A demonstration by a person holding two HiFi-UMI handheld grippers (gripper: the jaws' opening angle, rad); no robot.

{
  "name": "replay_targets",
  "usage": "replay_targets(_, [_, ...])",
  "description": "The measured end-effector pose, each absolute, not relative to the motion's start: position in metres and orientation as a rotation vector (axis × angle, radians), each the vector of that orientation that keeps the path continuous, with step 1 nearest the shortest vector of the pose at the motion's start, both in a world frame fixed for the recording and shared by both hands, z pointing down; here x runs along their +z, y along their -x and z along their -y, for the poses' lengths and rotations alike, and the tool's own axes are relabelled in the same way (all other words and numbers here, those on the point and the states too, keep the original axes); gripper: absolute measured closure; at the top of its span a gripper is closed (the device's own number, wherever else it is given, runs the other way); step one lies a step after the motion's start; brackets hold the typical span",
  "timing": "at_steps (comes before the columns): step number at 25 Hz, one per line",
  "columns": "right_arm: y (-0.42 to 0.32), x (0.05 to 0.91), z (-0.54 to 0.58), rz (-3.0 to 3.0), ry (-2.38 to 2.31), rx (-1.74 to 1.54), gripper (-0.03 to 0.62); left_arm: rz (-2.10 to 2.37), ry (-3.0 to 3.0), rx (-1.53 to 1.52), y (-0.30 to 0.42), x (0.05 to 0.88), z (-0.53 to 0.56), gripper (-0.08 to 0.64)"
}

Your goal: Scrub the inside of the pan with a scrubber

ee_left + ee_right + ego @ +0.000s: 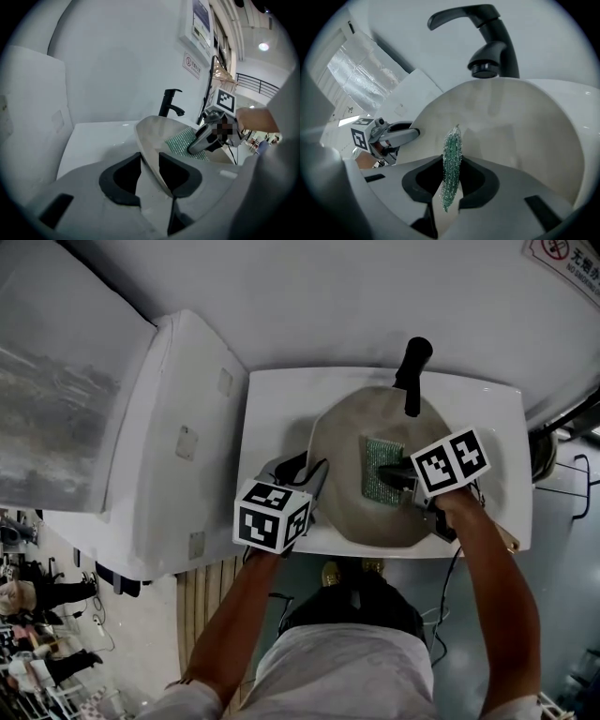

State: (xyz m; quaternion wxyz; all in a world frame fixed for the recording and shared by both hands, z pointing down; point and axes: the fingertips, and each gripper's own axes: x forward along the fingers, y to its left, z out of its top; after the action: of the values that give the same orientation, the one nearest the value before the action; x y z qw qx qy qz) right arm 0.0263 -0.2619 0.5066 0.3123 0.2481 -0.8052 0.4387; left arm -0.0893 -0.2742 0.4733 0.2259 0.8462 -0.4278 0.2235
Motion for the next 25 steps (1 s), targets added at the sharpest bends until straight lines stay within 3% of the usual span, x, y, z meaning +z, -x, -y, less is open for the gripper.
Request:
replay_targets(15, [-0.110,0.495,0.262,1.966,-0.842,0.816,0.512,1.195,-2.351,0.576,0.084,0.463,0.273,0.431])
replay_targets(25, [-0.027,0.442,0.228,2.215,-0.574,0.944,0.512,1.196,-2.349,0.542,0.083,0.460,0.273,0.431])
